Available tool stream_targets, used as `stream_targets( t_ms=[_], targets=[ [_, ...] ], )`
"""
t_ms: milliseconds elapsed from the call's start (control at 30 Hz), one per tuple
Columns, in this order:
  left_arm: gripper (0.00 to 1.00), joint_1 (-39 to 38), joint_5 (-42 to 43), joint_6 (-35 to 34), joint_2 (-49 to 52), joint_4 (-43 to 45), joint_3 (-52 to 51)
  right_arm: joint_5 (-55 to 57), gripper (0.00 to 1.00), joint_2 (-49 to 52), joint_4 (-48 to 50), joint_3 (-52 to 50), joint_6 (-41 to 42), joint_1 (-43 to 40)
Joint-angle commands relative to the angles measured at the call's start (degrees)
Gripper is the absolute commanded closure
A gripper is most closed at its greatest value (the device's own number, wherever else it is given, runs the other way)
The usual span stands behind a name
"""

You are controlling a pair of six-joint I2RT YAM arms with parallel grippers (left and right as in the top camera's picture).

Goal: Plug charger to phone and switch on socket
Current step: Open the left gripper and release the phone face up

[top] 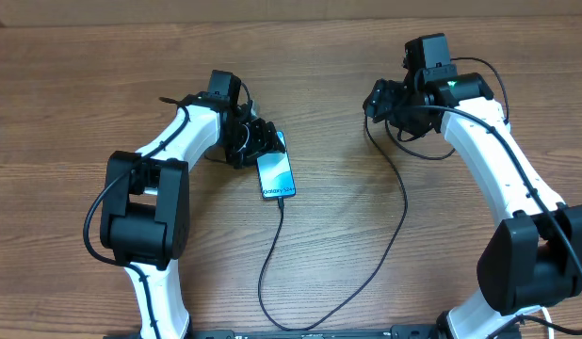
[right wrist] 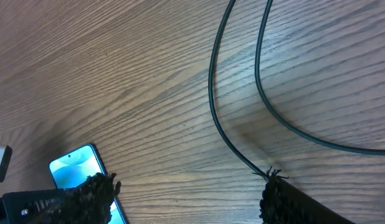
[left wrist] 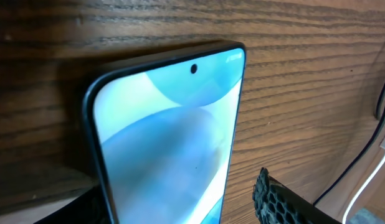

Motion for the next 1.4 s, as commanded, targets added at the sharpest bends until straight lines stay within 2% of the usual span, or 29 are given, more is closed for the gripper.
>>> stream_targets(
  t_ms=[0, 500, 600, 633, 667, 700, 733, 833, 1067, 1267, 1367],
  targets=[
    [0.31, -0.04, -6.51, 0.09, 1.88, -0.90, -1.42, 0.96, 0.20, -0.90, 0.15, 0.04, -0.20, 0.00],
    [0.26, -0.04, -8.11, 0.11, 1.88, -1.46, -1.42, 0.96, 0.17, -0.90, 0.15, 0.04, -0.20, 0.00],
    [0.16, -0.04, -9.90, 0.11, 1.88, -1.42, -1.42, 0.96, 0.17, -0.90, 0.13, 0.04, -0.20, 0.00],
    [0.05, -0.04, -10.75, 0.11, 1.88, -1.46, -1.42, 0.96, 0.17, -0.90, 0.13, 0.04, -0.20, 0.00],
    [0.00, -0.04, -12.17, 0.37, 1.86, -1.51, -1.40, 0.96, 0.16, -0.90, 0.13, 0.04, -0.22, 0.00],
    [0.00, -0.04, -13.29, 0.81, 1.86, -1.62, -1.33, 0.96, 0.10, -0.90, 0.15, 0.04, -0.20, 0.00],
    [0.00, 0.02, -15.96, 1.22, 1.68, -2.84, -0.83, 0.96, 0.00, -0.90, 0.13, 0.04, -0.22, 0.00],
    [0.00, 0.04, -22.47, 1.22, 1.05, -6.97, 1.14, 0.96, 0.00, -0.90, 0.11, 0.04, -0.22, 0.00],
    [0.00, -0.13, -31.58, 4.35, -1.81, -17.62, 8.83, 0.94, 0.00, -0.90, 0.13, 0.04, -0.22, 0.00],
    [0.00, -0.76, -34.40, 4.42, -9.05, -21.05, 12.39, 0.94, 0.00, -0.90, 0.15, 0.04, -0.20, 0.00],
    [0.00, -1.60, -34.36, 4.39, -15.69, -21.49, 12.46, 0.94, 0.00, -0.90, 0.15, 0.04, -0.20, 0.00]
  ],
)
